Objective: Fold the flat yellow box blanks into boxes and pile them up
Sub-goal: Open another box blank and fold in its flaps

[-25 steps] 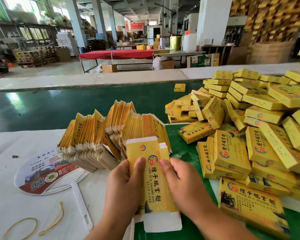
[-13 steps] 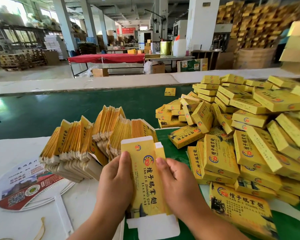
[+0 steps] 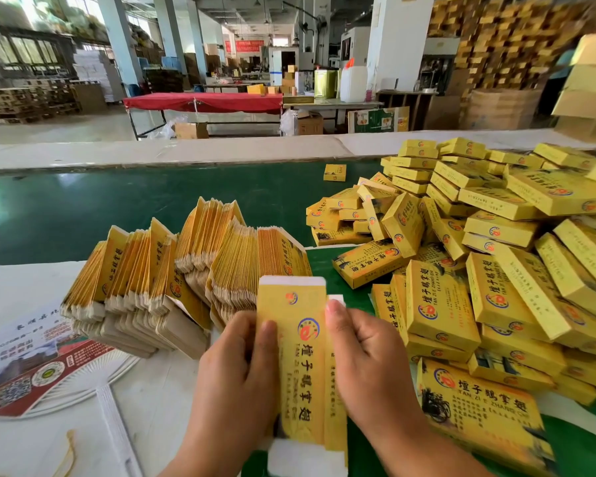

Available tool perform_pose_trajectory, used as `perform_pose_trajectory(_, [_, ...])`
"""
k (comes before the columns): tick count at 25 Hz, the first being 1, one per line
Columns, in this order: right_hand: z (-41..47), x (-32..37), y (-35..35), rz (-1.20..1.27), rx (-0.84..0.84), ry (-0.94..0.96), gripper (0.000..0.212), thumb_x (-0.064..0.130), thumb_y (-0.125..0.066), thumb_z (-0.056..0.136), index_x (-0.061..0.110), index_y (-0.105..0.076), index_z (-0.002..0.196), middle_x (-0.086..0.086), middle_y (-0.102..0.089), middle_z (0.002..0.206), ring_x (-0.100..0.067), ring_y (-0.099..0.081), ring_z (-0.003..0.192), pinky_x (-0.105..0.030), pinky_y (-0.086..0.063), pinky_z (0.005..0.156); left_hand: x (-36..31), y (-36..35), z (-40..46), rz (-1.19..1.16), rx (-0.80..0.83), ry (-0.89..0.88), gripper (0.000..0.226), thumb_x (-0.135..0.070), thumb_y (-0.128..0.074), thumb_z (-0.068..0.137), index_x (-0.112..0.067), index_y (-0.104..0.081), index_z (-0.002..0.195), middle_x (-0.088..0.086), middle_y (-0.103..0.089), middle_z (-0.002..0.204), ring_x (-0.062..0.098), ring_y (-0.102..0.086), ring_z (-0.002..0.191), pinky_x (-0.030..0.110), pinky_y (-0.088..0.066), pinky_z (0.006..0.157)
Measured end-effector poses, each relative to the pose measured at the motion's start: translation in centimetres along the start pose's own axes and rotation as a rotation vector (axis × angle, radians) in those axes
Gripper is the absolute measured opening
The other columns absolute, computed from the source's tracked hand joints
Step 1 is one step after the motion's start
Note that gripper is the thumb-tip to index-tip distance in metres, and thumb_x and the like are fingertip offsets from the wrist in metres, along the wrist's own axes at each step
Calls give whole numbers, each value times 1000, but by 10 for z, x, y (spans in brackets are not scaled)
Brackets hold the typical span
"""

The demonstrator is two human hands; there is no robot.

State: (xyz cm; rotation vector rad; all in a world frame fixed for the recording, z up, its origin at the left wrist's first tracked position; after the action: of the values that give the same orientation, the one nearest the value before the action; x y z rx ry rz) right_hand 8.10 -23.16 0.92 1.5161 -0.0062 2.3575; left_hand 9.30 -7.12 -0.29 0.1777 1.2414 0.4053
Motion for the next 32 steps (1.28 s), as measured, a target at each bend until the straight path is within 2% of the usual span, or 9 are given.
perform_pose_trajectory(5, [-1,2,-4,38,82,-7,57,56,-39,98,10,-65,76,-9,-64,66,-28,-60,60,-47,-49,51,-6,-15,-11,92,274,1,86,-93,-55,48,-54,-39,122,-32,-60,105,-9,-59,99,19,-53,78])
perform_pose_trajectory(8, [-6,7,-14,72,184,58,58,55,-34,97,11,-69,85,-8,-65,73,-25,-62,68,-44,-50,56,1,-24,-10,-393,515,193,83,-67,-81,53,-31,-59,125,-6,-72,106,12,-70,98,32,-58,83])
perform_pose_trajectory(10, [-5,9,-9,95,136,64,37,44,-44,98,22,-72,105,-2,-70,90,-19,-67,83,-35,-57,65,4,-23,-9,-733,635,358,75,-52,-88,52,-16,-70,116,16,-71,110,31,-69,100,42,-57,86])
perform_pose_trajectory(13, [-2,5,3,28,45,25,25,37,-63,91,31,-64,115,7,-64,99,-13,-66,87,-35,-60,65,7,-23,-16,-966,765,545,72,-42,-89,38,-11,-76,102,24,-72,105,37,-72,89,42,-59,71])
perform_pose_trajectory(16, [-3,4,1,35,82,-13,28,35,-69,85,39,-61,111,15,-64,97,-12,-67,80,-33,-61,54,10,-26,-17,-1055,768,566,72,-40,-88,41,-4,-75,102,28,-71,100,40,-71,82,46,-58,67])
perform_pose_trajectory(19, [-2,5,-1,102,111,13,26,37,-69,85,41,-63,111,22,-68,101,-14,-69,76,-18,-56,63,3,-28,-16,-1030,825,401,69,-51,-80,68,-5,-66,118,30,-66,106,39,-66,93,51,-52,85])
perform_pose_trajectory(23, [1,-3,-8,282,236,-66,26,31,-72,82,32,-69,108,2,-70,100,-27,-68,90,-50,-58,78,-1,-24,-14,-1056,881,344,50,-24,-79,75,-2,-65,117,28,-68,108,37,-68,96,47,-55,85])
perform_pose_trajectory(28, [1,-5,-16,401,428,-167,18,30,-69,81,14,-63,87,-5,-63,74,-16,-55,57,-22,-47,47,-9,-27,-19,-1205,1021,353,45,-4,-56,87,9,-49,129,34,-61,115,41,-61,108,51,-46,98])
perform_pose_trajectory(32, [7,2,-7,266,401,-53,24,35,-66,87,14,-64,74,-8,-65,64,-26,-52,51,-33,-43,44,-4,-27,-15,-1022,965,361,53,-19,-73,81,3,-54,125,31,-63,119,44,-65,105,51,-54,88])
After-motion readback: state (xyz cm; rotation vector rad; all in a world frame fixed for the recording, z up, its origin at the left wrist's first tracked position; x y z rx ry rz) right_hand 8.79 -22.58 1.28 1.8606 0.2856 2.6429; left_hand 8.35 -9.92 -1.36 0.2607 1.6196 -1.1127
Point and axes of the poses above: each hand's wrist, its own z-axis towards the middle knuckle, its own y-axis out of the back of the hand, x = y × z, the point moved 7 cm from there along z, towards the middle knuckle
